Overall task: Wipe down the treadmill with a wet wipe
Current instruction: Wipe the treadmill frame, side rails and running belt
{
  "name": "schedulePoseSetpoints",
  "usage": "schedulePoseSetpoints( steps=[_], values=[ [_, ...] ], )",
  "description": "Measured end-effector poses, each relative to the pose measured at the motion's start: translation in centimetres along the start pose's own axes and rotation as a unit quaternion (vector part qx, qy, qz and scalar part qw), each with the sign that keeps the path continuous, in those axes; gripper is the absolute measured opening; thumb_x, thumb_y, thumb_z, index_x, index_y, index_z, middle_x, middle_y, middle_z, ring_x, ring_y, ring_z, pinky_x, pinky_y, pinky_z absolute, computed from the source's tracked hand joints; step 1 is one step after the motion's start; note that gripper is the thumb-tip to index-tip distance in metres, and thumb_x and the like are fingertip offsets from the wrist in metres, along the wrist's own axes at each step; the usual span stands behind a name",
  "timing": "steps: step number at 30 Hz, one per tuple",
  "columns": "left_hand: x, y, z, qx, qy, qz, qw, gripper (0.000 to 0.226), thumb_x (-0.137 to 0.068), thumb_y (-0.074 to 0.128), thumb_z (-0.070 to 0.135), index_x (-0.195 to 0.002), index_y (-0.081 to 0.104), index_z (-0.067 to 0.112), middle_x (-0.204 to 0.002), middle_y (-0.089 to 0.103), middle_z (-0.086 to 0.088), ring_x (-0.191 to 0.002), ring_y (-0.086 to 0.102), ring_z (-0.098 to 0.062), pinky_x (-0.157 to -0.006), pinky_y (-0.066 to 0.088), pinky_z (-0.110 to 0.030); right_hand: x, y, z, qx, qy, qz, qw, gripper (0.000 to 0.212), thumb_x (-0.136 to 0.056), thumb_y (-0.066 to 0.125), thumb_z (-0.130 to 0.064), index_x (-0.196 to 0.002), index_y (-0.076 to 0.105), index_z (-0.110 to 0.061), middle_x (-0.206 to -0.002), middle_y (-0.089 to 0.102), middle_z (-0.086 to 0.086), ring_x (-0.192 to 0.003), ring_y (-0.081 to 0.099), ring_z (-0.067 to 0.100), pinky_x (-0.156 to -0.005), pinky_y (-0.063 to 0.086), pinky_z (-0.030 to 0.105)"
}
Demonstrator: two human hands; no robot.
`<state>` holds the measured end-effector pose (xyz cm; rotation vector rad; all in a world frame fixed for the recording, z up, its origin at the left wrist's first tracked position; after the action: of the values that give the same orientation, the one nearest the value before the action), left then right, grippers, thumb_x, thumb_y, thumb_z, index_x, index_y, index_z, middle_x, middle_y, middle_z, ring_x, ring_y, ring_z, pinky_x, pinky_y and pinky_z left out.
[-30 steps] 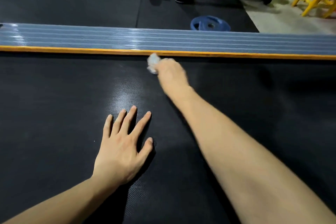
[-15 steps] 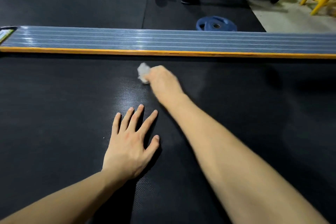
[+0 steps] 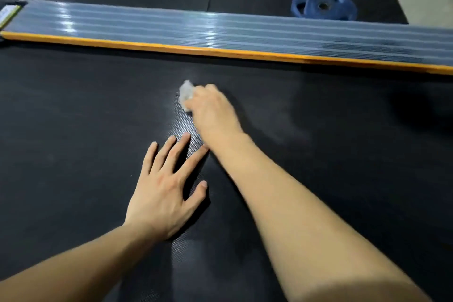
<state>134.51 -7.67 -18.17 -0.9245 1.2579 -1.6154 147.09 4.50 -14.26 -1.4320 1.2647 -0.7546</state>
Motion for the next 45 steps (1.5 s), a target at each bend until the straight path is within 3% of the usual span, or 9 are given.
schedulePoseSetpoints(
  steps=[3,8,13,16,21,27,36,42,45],
  values=[
    [0.0,-0.2,0.2,0.0,-0.005,-0.011,1.0,0.066,-0.097,0.034,0.056,-0.16,0.015,0.046,-0.17,0.013,0.001,-0.158,0.002,-0.019,-0.127,0.005,-0.051,1.8,-0.6,2.8,0.034,-0.07,-0.016,0.997,0.027,-0.101,0.044,-0.015,-0.118,0.065,-0.017,-0.111,0.064,0.007,-0.106,0.056,0.028,-0.084,0.047,0.038],
    [0.0,-0.2,0.2,-0.019,-0.008,-0.023,1.0,0.068,-0.097,0.034,0.057,-0.16,0.012,0.044,-0.17,0.013,-0.002,-0.158,0.004,-0.023,-0.126,0.007,-0.053,7.9,-4.4,16.0,0.079,0.178,0.063,0.979,0.018,-0.094,0.058,-0.016,-0.099,0.074,-0.009,-0.102,0.058,0.017,-0.093,0.052,0.037,-0.073,0.041,0.036],
    [0.0,0.0,0.0,-0.026,0.0,-0.021,0.999,0.069,-0.097,0.033,0.056,-0.161,0.014,0.04,-0.17,0.014,-0.006,-0.157,0.008,-0.028,-0.125,0.009,-0.056,7.5,-5.5,13.8,0.087,0.332,0.073,0.936,0.024,-0.093,0.056,-0.011,-0.11,0.073,-0.013,-0.107,0.06,0.019,-0.095,0.058,0.04,-0.078,0.045,0.042],
    [-0.2,0.1,-0.3,-0.022,0.011,-0.032,0.999,0.069,-0.096,0.036,0.056,-0.161,0.025,0.034,-0.169,0.019,-0.01,-0.156,0.013,-0.033,-0.124,0.011,-0.06,2.9,-2.0,5.8,0.042,0.276,0.044,0.959,0.024,-0.096,0.051,-0.018,-0.108,0.071,-0.019,-0.103,0.065,0.01,-0.093,0.064,0.032,-0.07,0.045,0.035],
    [-0.2,0.3,-0.8,-0.015,0.028,-0.047,0.998,0.065,-0.095,0.037,0.056,-0.149,0.049,0.022,-0.161,0.033,-0.018,-0.154,0.016,-0.038,-0.122,0.011,-0.063,-0.6,1.4,-4.5,-0.016,0.028,-0.076,0.997,0.032,-0.097,0.04,-0.026,-0.106,0.07,-0.021,-0.101,0.06,0.003,-0.094,0.057,0.024,-0.07,0.035,0.029],
    [-0.1,0.1,-0.6,-0.007,0.03,-0.013,0.999,0.07,-0.096,0.037,0.054,-0.161,0.025,0.031,-0.168,0.02,-0.014,-0.155,0.016,-0.037,-0.123,0.01,-0.062,8.2,-4.1,10.1,0.073,0.33,0.066,0.939,0.024,-0.09,0.058,-0.013,-0.104,0.077,-0.017,-0.101,0.064,0.014,-0.092,0.063,0.036,-0.079,0.051,0.04],
    [6.9,-2.4,-8.3,-0.023,0.058,0.004,0.998,0.068,-0.097,0.036,0.047,-0.16,0.029,0.021,-0.166,0.025,-0.015,-0.153,0.022,-0.037,-0.124,0.015,-0.056,8.9,-3.5,8.7,0.074,0.403,0.127,0.903,0.029,-0.098,0.048,-0.014,-0.112,0.073,-0.018,-0.109,0.06,0.016,-0.099,0.059,0.035,-0.081,0.043,0.037],
    [7.8,-1.3,-9.8,-0.026,0.056,-0.013,0.998,0.069,-0.097,0.034,0.049,-0.162,0.023,0.028,-0.169,0.017,-0.007,-0.157,0.013,-0.028,-0.126,0.012,-0.053,3.8,2.9,-7.7,0.035,0.206,0.084,0.974,0.02,-0.089,0.053,-0.01,-0.098,0.07,-0.011,-0.085,0.067,0.012,-0.077,0.064,0.032,-0.06,0.037,0.034],
    [8.3,-1.4,-10.1,-0.024,0.053,-0.002,0.998,0.067,-0.098,0.032,0.05,-0.161,0.023,0.029,-0.169,0.018,-0.006,-0.157,0.013,-0.026,-0.126,0.012,-0.051,4.2,3.7,-9.5,-0.006,0.078,0.056,0.995,0.038,-0.09,0.038,-0.02,-0.107,0.071,-0.012,-0.093,0.067,0.011,-0.082,0.06,0.031,-0.069,0.043,0.038]
  ],
)
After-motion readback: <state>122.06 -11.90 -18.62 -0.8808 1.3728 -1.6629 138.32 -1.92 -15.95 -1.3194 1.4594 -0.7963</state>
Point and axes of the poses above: each hand's wrist, its own x-axis away from the middle knuckle, its own y-axis out of the palm, z = x × y, the point moved 2 cm from there along -x, towards the middle knuckle
